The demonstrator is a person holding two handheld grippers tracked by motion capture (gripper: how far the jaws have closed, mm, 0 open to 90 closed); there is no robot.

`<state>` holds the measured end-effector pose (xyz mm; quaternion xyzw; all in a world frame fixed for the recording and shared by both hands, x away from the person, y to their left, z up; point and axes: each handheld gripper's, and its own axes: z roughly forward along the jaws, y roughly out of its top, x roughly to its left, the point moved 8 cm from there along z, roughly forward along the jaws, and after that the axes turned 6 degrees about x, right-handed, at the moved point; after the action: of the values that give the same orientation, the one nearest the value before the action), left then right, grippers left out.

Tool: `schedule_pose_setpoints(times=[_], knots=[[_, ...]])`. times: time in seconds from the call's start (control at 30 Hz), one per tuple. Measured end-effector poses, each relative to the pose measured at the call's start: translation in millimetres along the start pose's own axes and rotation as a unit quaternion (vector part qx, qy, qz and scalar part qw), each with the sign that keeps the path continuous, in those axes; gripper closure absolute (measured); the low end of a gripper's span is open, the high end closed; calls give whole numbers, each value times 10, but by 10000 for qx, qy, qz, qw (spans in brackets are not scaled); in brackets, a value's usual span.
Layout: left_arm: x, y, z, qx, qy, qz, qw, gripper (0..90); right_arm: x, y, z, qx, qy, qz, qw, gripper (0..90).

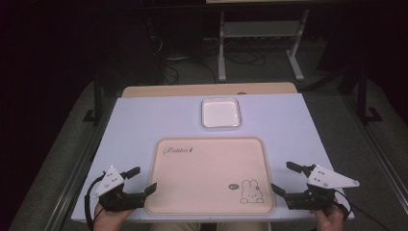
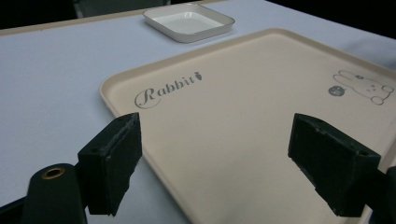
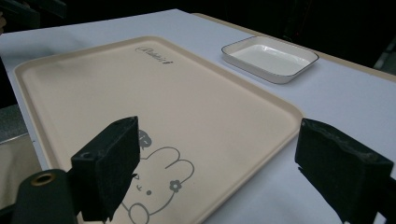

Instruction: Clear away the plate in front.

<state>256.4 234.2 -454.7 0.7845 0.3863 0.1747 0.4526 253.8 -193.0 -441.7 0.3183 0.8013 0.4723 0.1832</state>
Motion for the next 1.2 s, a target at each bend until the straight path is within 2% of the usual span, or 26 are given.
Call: schedule_pose_setpoints(times=[0.33, 0.5, 0.6, 0.63, 0.83, 1.07, 1.2], knots=[[0, 29, 45, 30, -51, 7, 10000, 173, -7, 2, -1, -26, -6, 19, 10000, 131], [-24, 91, 86, 11, -118, 64, 9999, 174, -4, -2, -8, -26, -40, 17, 10000, 131], [-20, 119, 96, 19, -97, 123, 9999, 174, -11, -2, -10, -35, -55, 39, 10000, 131], [2, 160, 93, 7, -24, 174, 9998, 175, -16, -3, -13, -40, -62, 67, 10000, 131], [34, 259, 97, -38, -39, 156, 9999, 184, -28, -7, -29, -62, -92, 100, 9999, 131], [5, 360, 215, -15, -107, 195, 9998, 181, -33, -8, -29, -58, -113, 121, 9998, 131], [1, 365, 346, 66, -166, 158, 9997, 181, -36, 0, 13, -55, -72, 176, 9998, 131]])
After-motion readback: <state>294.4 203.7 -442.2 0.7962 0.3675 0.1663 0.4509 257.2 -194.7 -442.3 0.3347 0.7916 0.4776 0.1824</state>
